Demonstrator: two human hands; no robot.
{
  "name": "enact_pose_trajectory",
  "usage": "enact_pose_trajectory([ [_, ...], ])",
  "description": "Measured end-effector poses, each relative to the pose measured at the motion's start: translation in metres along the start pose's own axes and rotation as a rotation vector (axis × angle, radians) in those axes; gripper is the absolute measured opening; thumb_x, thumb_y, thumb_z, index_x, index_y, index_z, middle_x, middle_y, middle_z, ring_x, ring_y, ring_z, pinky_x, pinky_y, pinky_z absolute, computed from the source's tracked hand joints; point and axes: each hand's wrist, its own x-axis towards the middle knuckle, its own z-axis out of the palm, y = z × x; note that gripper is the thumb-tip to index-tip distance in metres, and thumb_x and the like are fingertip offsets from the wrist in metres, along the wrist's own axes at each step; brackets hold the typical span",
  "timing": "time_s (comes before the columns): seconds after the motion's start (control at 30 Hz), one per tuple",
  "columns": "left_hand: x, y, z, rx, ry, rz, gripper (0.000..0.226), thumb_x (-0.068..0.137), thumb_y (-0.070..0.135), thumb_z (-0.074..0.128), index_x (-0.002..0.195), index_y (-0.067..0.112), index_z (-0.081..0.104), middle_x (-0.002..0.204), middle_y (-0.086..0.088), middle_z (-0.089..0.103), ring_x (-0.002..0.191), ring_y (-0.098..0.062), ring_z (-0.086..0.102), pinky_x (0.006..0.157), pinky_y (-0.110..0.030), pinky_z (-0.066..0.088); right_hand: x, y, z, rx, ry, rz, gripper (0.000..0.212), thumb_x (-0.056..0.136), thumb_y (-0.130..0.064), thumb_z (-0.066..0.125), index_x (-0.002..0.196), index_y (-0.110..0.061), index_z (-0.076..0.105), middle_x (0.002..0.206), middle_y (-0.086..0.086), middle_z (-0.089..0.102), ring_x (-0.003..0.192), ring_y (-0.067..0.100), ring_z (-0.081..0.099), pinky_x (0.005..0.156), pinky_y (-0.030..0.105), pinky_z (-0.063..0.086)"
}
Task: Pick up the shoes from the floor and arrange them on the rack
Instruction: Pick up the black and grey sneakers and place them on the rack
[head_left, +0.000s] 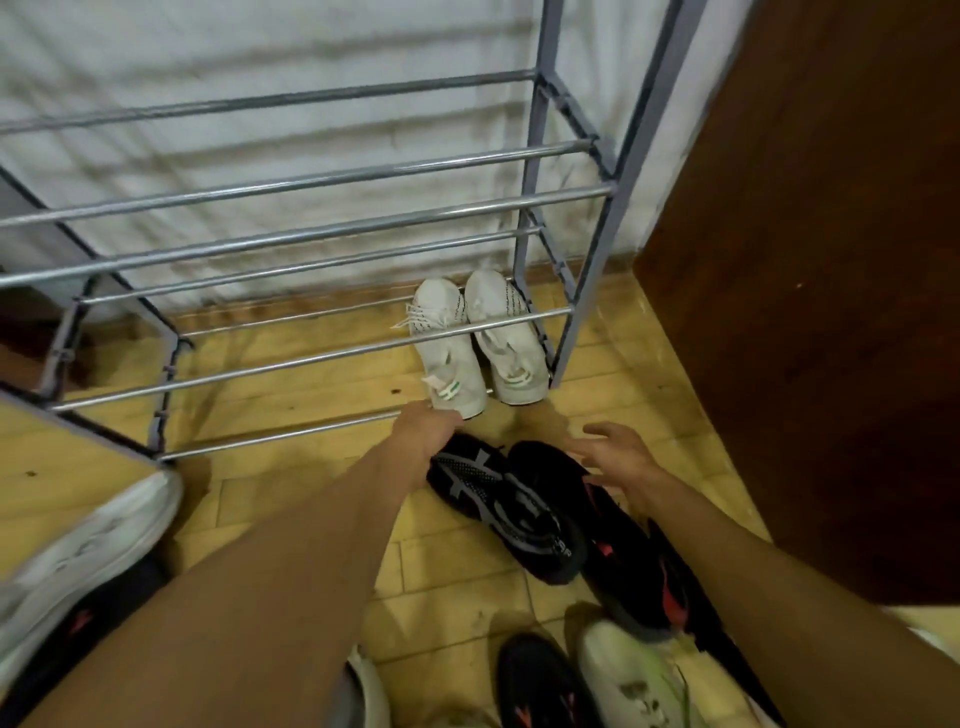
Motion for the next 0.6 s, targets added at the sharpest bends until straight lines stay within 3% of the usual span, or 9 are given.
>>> enact_pose_trajectory([
  [0.07, -0.033, -0.007, 0.0, 0.215, -0.061, 0.077, 0.01, 0.086, 0.017, 0.059, 0.081, 0.009, 0.06, 0.086, -0.009, 0.06, 0.074, -0.018, 0.051, 0.066, -0.026, 0.041, -0.025, 0.011, -0.015, -0.046, 0.021, -0.026, 0.06, 0.084, -0.026, 0.071, 0.136, -0.005, 0.049, 0.116, 0.011, 0.06, 0.1, 0.023, 0.058, 0.085, 0.036, 0.053],
  [0.1, -0.045, -0.011, 0.0, 0.333, -0.09, 0.12, 0.017, 0.086, 0.015, 0.057, 0.07, 0.01, 0.055, 0.076, -0.006, 0.053, 0.067, -0.015, 0.046, 0.062, -0.025, 0.037, -0.037, 0.018, -0.021, -0.076, 0.028, -0.038, 0.057, 0.085, -0.024, 0.07, 0.135, -0.005, 0.05, 0.12, 0.013, 0.06, 0.104, 0.024, 0.059, 0.087, 0.037, 0.053],
  [0.2, -0.082, -0.02, 0.002, 0.643, -0.183, 0.21, 0.007, 0.087, 0.015, 0.056, 0.082, 0.011, 0.052, 0.074, 0.0, 0.044, 0.061, -0.009, 0.038, 0.058, -0.022, 0.029, -0.071, 0.038, -0.033, -0.174, 0.009, -0.052, 0.051, 0.087, -0.024, 0.068, 0.132, -0.005, 0.053, 0.127, 0.014, 0.059, 0.115, 0.028, 0.058, 0.088, 0.036, 0.053],
  [0.3, -0.11, -0.027, 0.004, 0.838, -0.283, 0.265, 0.008, 0.091, 0.017, 0.054, 0.086, 0.013, 0.05, 0.081, 0.001, 0.042, 0.07, -0.009, 0.039, 0.061, -0.021, 0.03, -0.094, 0.055, -0.033, -0.25, -0.032, -0.038, 0.05, 0.088, -0.025, 0.067, 0.131, -0.003, 0.054, 0.123, 0.017, 0.062, 0.114, 0.031, 0.06, 0.097, 0.042, 0.051],
  [0.37, -0.119, -0.033, 0.005, 0.844, -0.31, 0.29, 0.01, 0.089, 0.017, 0.055, 0.081, 0.015, 0.05, 0.081, 0.001, 0.043, 0.069, -0.009, 0.04, 0.061, -0.02, 0.031, -0.101, 0.062, -0.029, -0.318, -0.066, -0.041, 0.052, 0.089, -0.026, 0.066, 0.134, -0.003, 0.052, 0.123, 0.018, 0.063, 0.114, 0.031, 0.06, 0.098, 0.042, 0.05],
  [0.5, -0.125, -0.056, 0.01, 0.785, -0.306, 0.317, 0.006, 0.088, 0.018, 0.057, 0.085, 0.016, 0.052, 0.091, -0.004, 0.047, 0.086, -0.017, 0.047, 0.078, -0.028, 0.037, -0.092, 0.065, -0.014, -0.463, -0.078, -0.086, 0.057, 0.088, -0.035, 0.066, 0.136, -0.007, 0.051, 0.131, 0.012, 0.058, 0.117, 0.028, 0.058, 0.097, 0.039, 0.051],
  [0.6, -0.118, -0.072, 0.013, 0.823, -0.318, 0.303, 0.007, 0.085, 0.022, 0.058, 0.086, 0.016, 0.06, 0.093, -0.003, 0.05, 0.087, -0.016, 0.049, 0.077, -0.029, 0.039, -0.072, 0.062, 0.005, -0.569, -0.047, -0.141, 0.065, 0.087, -0.042, 0.063, 0.141, -0.009, 0.045, 0.142, 0.01, 0.051, 0.128, 0.028, 0.05, 0.103, 0.036, 0.044],
])
